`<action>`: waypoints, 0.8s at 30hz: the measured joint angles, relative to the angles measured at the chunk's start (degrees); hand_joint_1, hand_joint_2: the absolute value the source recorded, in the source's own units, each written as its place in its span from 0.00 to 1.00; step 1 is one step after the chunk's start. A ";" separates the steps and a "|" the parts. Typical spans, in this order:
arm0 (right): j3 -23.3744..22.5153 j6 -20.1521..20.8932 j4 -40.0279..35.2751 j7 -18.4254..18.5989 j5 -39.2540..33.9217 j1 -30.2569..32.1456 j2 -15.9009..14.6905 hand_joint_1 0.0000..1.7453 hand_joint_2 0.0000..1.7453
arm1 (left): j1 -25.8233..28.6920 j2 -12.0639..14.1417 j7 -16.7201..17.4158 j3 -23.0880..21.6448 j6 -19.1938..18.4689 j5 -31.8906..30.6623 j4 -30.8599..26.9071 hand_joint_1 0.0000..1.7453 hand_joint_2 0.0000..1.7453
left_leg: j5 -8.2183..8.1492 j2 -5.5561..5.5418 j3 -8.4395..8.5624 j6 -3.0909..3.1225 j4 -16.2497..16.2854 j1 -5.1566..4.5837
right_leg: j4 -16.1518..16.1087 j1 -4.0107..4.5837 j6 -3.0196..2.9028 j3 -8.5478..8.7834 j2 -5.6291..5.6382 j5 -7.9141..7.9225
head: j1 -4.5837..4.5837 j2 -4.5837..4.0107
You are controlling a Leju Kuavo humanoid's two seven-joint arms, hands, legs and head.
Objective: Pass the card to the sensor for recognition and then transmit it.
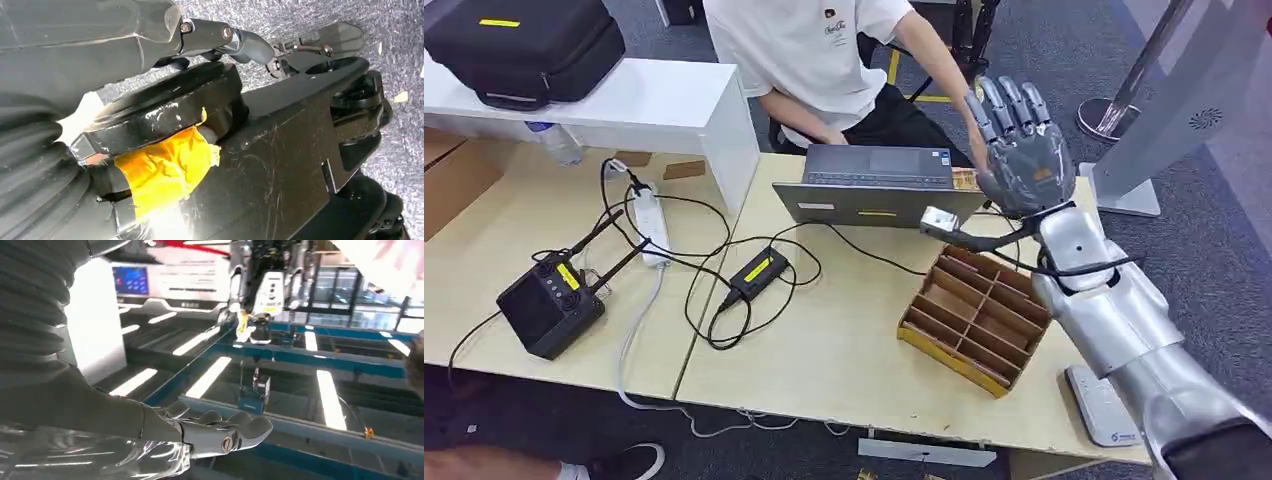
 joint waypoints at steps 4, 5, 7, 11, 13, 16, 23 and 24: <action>-2.01 -1.60 -8.90 -1.11 -0.63 7.93 -2.60 0.00 1.00 | 0.11 -0.13 0.00 0.44 0.74 0.63 0.00 0.00 1.00 | -0.03 0.00 -0.02 0.01 -0.01 0.00 | -0.03 0.00 0.03 -0.01 -0.02 -0.04 | 0.02 0.00; -2.73 -2.12 -11.72 -1.38 -0.65 10.20 -3.35 0.00 1.00 | 0.12 -0.15 -0.02 0.79 1.01 0.99 0.00 0.00 1.00 | -0.07 0.01 -0.02 0.04 -0.01 0.00 | -0.05 0.00 0.04 -0.01 -0.01 -0.05 | 0.02 0.00; -4.66 -3.67 -18.72 -2.14 -1.05 15.98 -5.14 0.00 1.00 | 0.24 -0.24 -0.22 1.38 1.44 1.73 0.00 0.00 1.00 | -0.11 -0.09 -0.03 0.03 0.00 0.01 | -0.08 0.01 0.03 0.01 -0.13 -0.11 | 0.02 0.00; -8.65 -4.61 -31.13 -5.85 -2.86 26.64 -7.54 0.00 1.00 | 0.54 -0.48 -0.61 2.82 2.56 3.28 0.00 0.00 1.00 | -0.20 -0.06 -0.02 0.00 -0.02 0.01 | -0.08 0.02 -0.04 0.00 -0.12 -0.17 | 0.00 0.00; -11.29 -4.65 -38.14 -8.92 -3.97 33.20 -8.13 0.00 1.00 | 0.62 -0.63 -0.83 3.78 3.04 4.28 0.00 0.00 1.00 | -0.23 -0.15 -0.05 0.04 -0.02 0.02 | -0.09 0.02 0.01 0.04 -0.21 -0.24 | 0.04 0.02; -14.40 -4.74 -45.68 -13.71 -4.72 41.81 -8.11 0.00 1.00 | 0.72 -0.74 -1.35 4.99 3.49 5.37 0.00 0.00 1.00 | -0.27 -0.13 -0.04 0.03 -0.04 0.02 | -0.09 0.03 -0.04 0.03 -0.22 -0.28 | 0.00 0.02; -21.50 -4.81 -60.18 -25.44 -6.53 59.78 -4.39 0.00 1.00 | 0.81 -1.01 -1.95 7.45 4.07 7.13 0.02 0.00 1.00 | -0.42 -0.10 0.05 -0.06 -0.06 0.02 | -0.09 0.03 -0.04 -0.01 -0.19 -0.46 | 0.02 0.00; -22.41 -4.81 -61.44 -25.81 -7.32 61.57 -4.15 0.00 1.00 | 0.81 -1.01 -2.01 7.80 4.06 7.45 0.02 0.00 1.00 | -0.43 -0.11 0.06 -0.05 -0.06 0.02 | -0.09 0.03 -0.04 0.02 -0.20 -0.46 | 0.07 0.00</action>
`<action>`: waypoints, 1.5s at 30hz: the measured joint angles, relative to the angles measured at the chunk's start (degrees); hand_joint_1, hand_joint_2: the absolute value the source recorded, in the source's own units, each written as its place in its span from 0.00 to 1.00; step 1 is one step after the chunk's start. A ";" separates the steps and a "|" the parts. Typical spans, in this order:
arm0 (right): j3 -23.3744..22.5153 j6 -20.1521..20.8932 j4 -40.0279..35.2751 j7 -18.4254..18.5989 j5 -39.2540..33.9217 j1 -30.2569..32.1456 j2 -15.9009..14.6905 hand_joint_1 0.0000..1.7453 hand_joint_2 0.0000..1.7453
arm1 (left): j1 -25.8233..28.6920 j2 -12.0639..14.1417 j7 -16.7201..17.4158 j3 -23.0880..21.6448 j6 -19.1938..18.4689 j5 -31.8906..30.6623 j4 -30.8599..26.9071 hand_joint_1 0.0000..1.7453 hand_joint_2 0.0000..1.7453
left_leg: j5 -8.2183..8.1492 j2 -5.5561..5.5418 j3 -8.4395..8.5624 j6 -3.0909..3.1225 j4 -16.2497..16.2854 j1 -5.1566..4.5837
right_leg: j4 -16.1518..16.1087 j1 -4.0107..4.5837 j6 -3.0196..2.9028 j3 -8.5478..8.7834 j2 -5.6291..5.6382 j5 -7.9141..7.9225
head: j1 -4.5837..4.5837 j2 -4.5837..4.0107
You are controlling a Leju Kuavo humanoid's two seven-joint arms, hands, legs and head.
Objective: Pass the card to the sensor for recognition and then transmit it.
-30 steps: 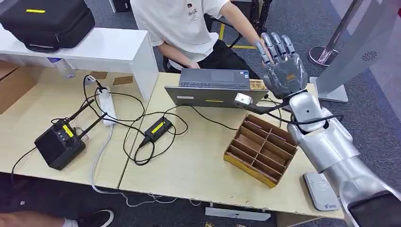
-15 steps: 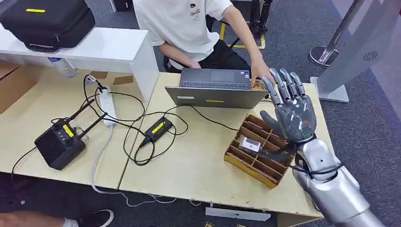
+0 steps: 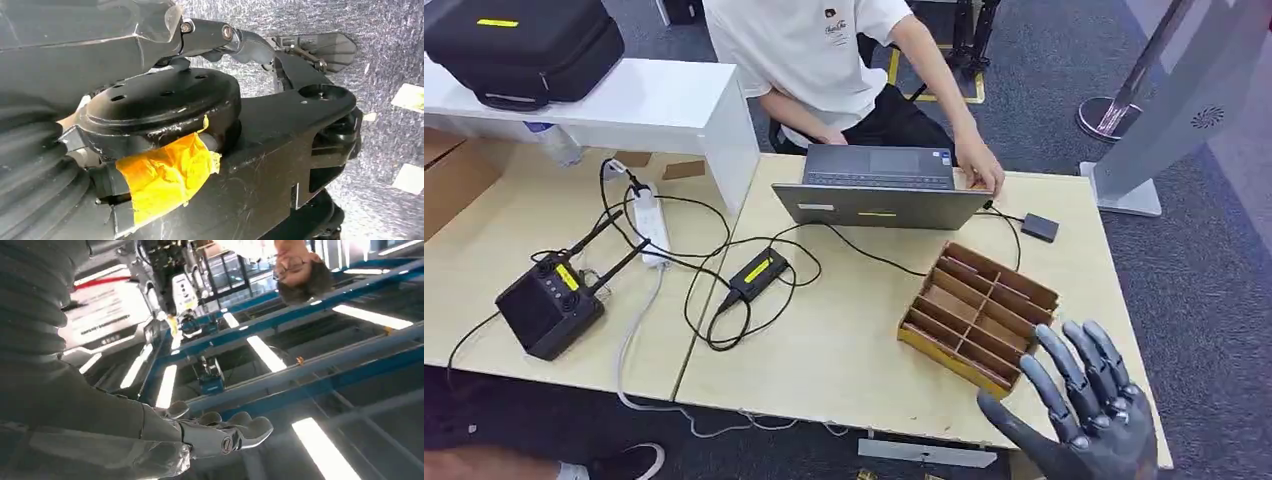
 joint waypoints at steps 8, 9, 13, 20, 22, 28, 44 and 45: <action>0.75 0.37 -2.57 13.42 4.95 10.66 -2.74 0.00 1.00 | -0.02 -0.24 -0.50 1.97 0.53 1.18 0.00 0.00 1.00 | -0.02 0.08 -0.02 0.03 0.00 -0.04 | 0.00 -0.03 0.01 0.13 0.02 0.01 | -0.02 0.00; 2.22 1.14 -2.46 18.40 6.63 10.91 -4.49 0.00 1.00 | -0.04 -0.28 -0.50 2.12 0.66 1.16 0.00 0.00 1.00 | -0.02 0.11 -0.02 0.03 0.00 -0.04 | 0.00 -0.02 0.01 0.12 0.04 0.02 | -0.02 0.02; 10.28 5.01 -0.54 32.22 7.28 10.49 -12.42 0.00 1.00 | -0.11 -0.37 -0.50 2.82 0.68 0.68 0.00 0.00 1.00 | -0.02 0.12 0.00 0.05 0.02 -0.05 | -0.01 -0.03 0.04 0.14 0.08 0.04 | -0.02 0.02; 20.01 7.32 4.77 35.56 5.49 6.30 -17.12 0.00 1.00 | -0.15 -0.46 -0.50 3.06 0.68 -0.35 0.00 0.00 1.00 | -0.02 0.17 0.10 0.04 0.02 -0.03 | 0.00 -0.01 0.04 0.15 0.15 0.06 | -0.02 0.00; 21.97 7.39 6.32 36.04 5.42 5.13 -17.38 0.00 1.00 | -0.17 -0.46 -0.50 3.06 0.68 -0.61 0.00 0.00 1.00 | -0.02 0.18 0.11 0.04 0.02 -0.02 | 0.01 -0.01 0.04 0.14 0.16 0.06 | -0.02 0.00; 26.78 6.21 11.13 37.49 4.99 0.96 -16.89 0.00 1.00 | -0.25 -0.55 0.07 3.06 0.66 -1.73 0.00 0.00 1.00 | -0.02 0.19 0.11 0.04 0.01 -0.01 | 0.01 0.00 0.03 0.14 0.18 0.05 | -0.02 0.00; 28.99 1.70 24.70 38.97 6.89 -4.12 -8.07 0.00 1.00 | -0.37 -0.55 3.76 3.06 2.08 -3.52 0.00 0.00 1.00 | -0.01 0.18 0.10 0.03 0.01 -0.01 | 0.01 0.00 0.03 0.18 0.17 0.05 | -0.02 0.00; 28.99 1.66 24.94 38.97 6.89 -4.19 -7.93 0.00 1.00 | -0.37 -0.55 3.76 3.06 2.10 -3.54 0.00 0.00 1.00 | -0.01 0.18 0.11 0.03 0.01 -0.01 | 0.01 0.00 0.03 0.17 0.17 0.05 | -0.02 0.00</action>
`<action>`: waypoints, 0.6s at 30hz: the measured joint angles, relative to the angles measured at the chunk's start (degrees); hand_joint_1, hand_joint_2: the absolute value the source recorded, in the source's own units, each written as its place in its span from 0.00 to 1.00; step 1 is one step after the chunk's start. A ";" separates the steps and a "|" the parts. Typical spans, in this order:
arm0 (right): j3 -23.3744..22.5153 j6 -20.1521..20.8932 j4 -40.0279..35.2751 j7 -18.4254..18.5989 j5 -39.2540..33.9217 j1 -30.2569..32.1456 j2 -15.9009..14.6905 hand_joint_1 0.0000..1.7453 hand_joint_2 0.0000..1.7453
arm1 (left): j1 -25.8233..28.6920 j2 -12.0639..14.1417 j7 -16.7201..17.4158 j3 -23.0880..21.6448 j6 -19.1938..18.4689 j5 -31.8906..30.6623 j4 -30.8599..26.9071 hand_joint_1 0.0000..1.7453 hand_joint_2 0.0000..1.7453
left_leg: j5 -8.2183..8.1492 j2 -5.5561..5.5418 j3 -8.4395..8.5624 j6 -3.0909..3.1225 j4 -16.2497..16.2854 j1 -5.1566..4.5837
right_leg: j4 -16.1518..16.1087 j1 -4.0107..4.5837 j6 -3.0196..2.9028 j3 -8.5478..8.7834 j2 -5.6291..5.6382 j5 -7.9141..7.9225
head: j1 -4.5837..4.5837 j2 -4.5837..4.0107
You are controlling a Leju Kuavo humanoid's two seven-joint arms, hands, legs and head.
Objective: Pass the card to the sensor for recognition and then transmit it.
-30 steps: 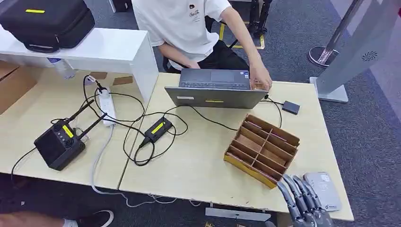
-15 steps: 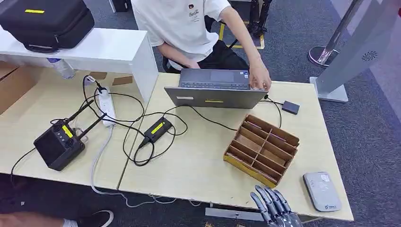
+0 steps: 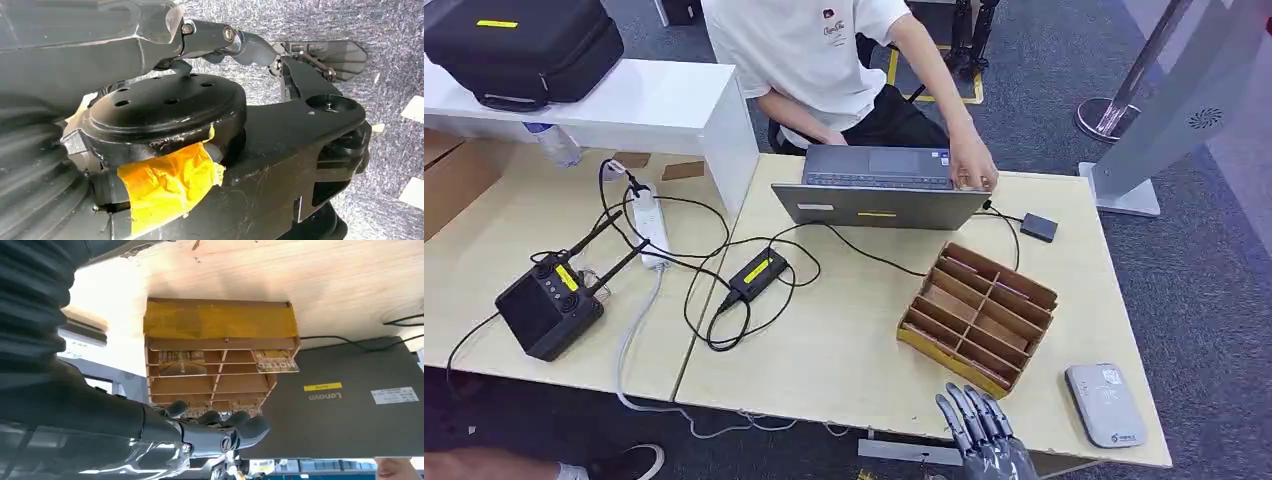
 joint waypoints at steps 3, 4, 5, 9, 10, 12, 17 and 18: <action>-0.26 -0.11 0.85 -0.09 0.17 -0.17 0.55 0.00 1.00 | -0.02 0.00 0.07 0.00 0.00 -0.42 0.00 0.00 1.00 | 0.00 0.00 0.00 0.00 0.00 0.00 | 0.00 0.00 0.00 0.00 0.00 0.00 | 0.00 0.00; -0.50 -0.15 1.14 -0.28 0.17 -0.19 0.79 0.00 1.00 | -0.02 0.00 0.07 0.00 0.09 -0.61 0.00 0.00 1.00 | 0.00 0.00 0.00 0.00 0.00 0.00 | 0.00 0.00 0.00 0.00 0.00 0.00 | -0.02 0.02; -0.85 -0.26 1.44 -0.37 0.17 -0.21 1.03 0.00 1.00 | -0.03 0.00 0.09 0.00 0.20 -0.90 0.00 0.00 1.00 | 0.00 0.00 0.00 0.00 0.00 0.00 | 0.00 0.00 0.00 0.00 0.00 0.00 | 0.00 0.00; -2.66 -0.79 2.53 -0.96 0.33 -0.61 1.88 0.00 1.00 | -0.09 0.00 0.20 0.00 0.48 -1.81 0.00 0.00 1.00 | 0.00 0.01 0.01 0.00 0.00 0.00 | 0.00 0.00 0.00 0.00 0.00 0.00 | 0.00 0.00; -3.27 -0.89 2.77 -1.13 0.33 -0.74 2.14 0.00 1.00 | -0.13 0.00 0.37 -0.02 0.50 -1.99 0.00 0.00 1.00 | 0.00 0.00 0.01 0.00 0.00 0.00 | 0.00 0.00 0.00 0.01 0.00 0.00 | -0.02 0.00; -4.46 -0.98 3.21 -1.85 0.26 -0.95 2.69 0.00 1.00 | -0.21 0.00 0.57 -0.02 0.59 -2.29 0.00 0.00 1.00 | 0.00 0.00 0.01 0.00 0.00 0.00 | 0.00 0.00 0.00 0.01 0.00 0.00 | 0.00 0.00; -7.25 -1.14 4.04 -4.34 1.18 -1.13 4.41 0.00 1.00 | -0.32 0.00 0.68 -0.02 0.66 -2.80 0.00 0.00 1.00 | 0.01 0.00 0.02 0.00 0.00 0.00 | 0.01 0.00 0.00 0.02 0.00 0.01 | 0.00 0.00; -8.40 -1.14 3.98 -5.78 1.71 -0.99 5.33 0.00 1.00 | -0.33 0.00 0.70 -0.02 0.66 -3.02 0.00 0.00 1.00 | 0.01 0.00 0.02 0.00 0.00 0.00 | 0.01 0.00 0.00 0.02 0.00 0.01 | -0.02 0.00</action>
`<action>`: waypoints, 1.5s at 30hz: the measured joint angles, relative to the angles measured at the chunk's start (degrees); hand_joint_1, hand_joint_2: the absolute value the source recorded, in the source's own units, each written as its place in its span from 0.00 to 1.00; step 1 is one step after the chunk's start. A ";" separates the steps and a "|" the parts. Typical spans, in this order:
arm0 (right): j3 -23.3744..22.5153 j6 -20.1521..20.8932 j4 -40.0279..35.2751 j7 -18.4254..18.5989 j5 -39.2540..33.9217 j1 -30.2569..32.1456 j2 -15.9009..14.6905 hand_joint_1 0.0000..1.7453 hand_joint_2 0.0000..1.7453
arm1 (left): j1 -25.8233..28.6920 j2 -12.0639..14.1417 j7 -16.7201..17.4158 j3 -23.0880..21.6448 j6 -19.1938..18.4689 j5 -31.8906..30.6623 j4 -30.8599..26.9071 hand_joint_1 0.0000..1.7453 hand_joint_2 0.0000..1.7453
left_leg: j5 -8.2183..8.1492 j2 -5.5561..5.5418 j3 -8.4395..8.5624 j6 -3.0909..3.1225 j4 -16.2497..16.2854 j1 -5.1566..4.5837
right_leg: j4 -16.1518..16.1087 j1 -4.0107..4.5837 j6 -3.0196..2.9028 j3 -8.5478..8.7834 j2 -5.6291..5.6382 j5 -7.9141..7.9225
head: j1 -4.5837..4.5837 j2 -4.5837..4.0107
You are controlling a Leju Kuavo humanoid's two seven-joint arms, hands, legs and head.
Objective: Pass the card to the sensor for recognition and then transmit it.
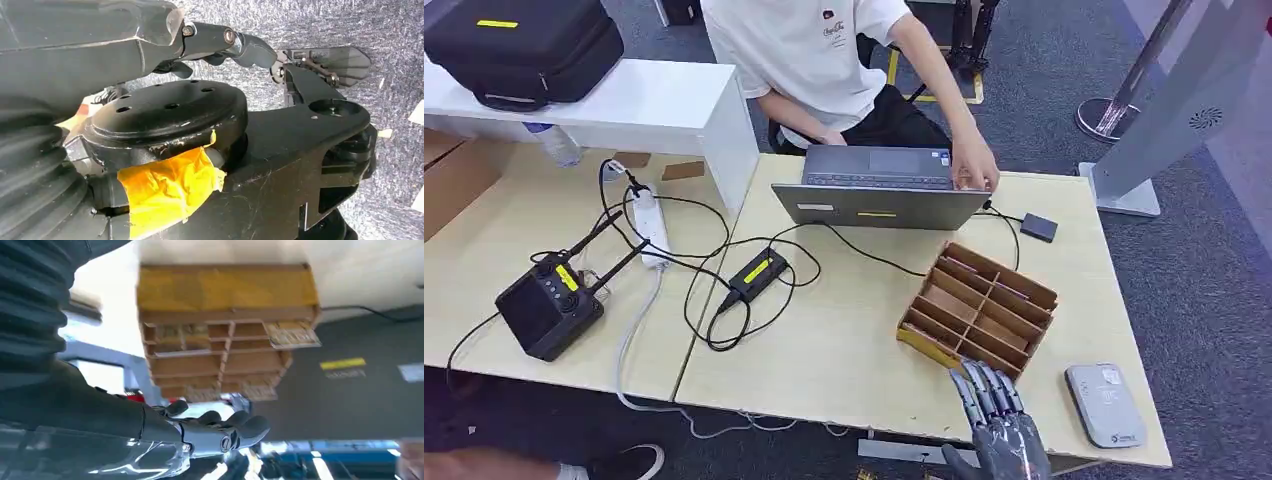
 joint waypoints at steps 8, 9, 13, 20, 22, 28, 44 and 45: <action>-10.07 -0.18 -0.18 -7.05 1.18 0.72 6.57 0.00 1.00 | -0.15 0.00 0.37 0.00 -0.02 -0.94 0.00 0.00 1.00 | 0.00 0.00 0.00 0.00 -0.01 0.01 | 0.01 0.00 -0.01 0.00 0.00 -0.01 | 0.02 0.00; -10.61 -0.15 -0.15 -7.05 1.18 0.75 6.87 0.00 1.00 | -0.16 0.00 0.39 0.00 0.00 -0.94 0.00 0.00 1.00 | 0.00 0.01 0.00 0.00 -0.01 0.00 | 0.01 0.00 -0.01 0.00 0.00 -0.01 | 0.02 0.00; -11.92 -0.18 -0.07 -7.07 1.18 0.80 7.85 0.00 1.00 | -0.16 0.02 0.37 0.00 0.00 -0.94 0.00 0.00 1.00 | 0.00 0.00 -0.01 0.00 0.00 0.00 | 0.00 -0.01 0.00 0.00 0.00 0.00 | 0.02 0.00; -12.47 -0.18 2.11 -6.35 1.55 0.14 8.94 0.00 1.00 | -0.25 0.02 0.55 0.00 -0.02 -1.64 0.00 0.00 1.00 | 0.00 0.00 0.00 0.00 -0.01 0.00 | 0.01 0.00 0.00 0.00 0.00 0.00 | 0.00 0.00; -12.58 -0.17 3.78 -5.98 1.57 -0.47 9.32 0.00 1.00 | -0.30 0.02 0.59 -0.02 0.00 -2.06 0.00 0.00 1.00 | 0.00 0.00 0.00 0.00 0.00 0.00 | 0.01 0.00 0.00 0.00 0.00 0.00 | 0.02 0.00; -13.69 -0.15 8.15 -6.24 1.00 -1.59 10.19 0.00 1.00 | -0.33 0.02 0.79 -0.02 -0.02 -2.54 0.00 0.00 1.00 | 0.00 -0.01 -0.01 0.00 0.00 0.00 | 0.01 0.00 0.00 0.01 -0.01 0.00 | 0.02 0.00; -15.26 -0.17 14.81 -5.87 0.39 -2.54 11.28 0.00 1.00 | -0.41 0.02 1.00 -0.02 0.00 -3.17 0.00 0.00 1.00 | 0.00 -0.01 0.00 0.00 0.00 0.00 | 0.01 0.00 0.00 0.01 -0.01 0.00 | 0.02 0.00; -15.53 -0.15 15.32 -5.94 0.39 -2.54 11.37 0.00 1.00 | -0.41 0.02 1.03 -0.02 0.00 -3.28 0.00 0.00 1.00 | 0.00 -0.01 -0.01 0.00 0.00 0.00 | 0.01 0.00 0.00 0.01 -0.01 0.00 | 0.02 0.00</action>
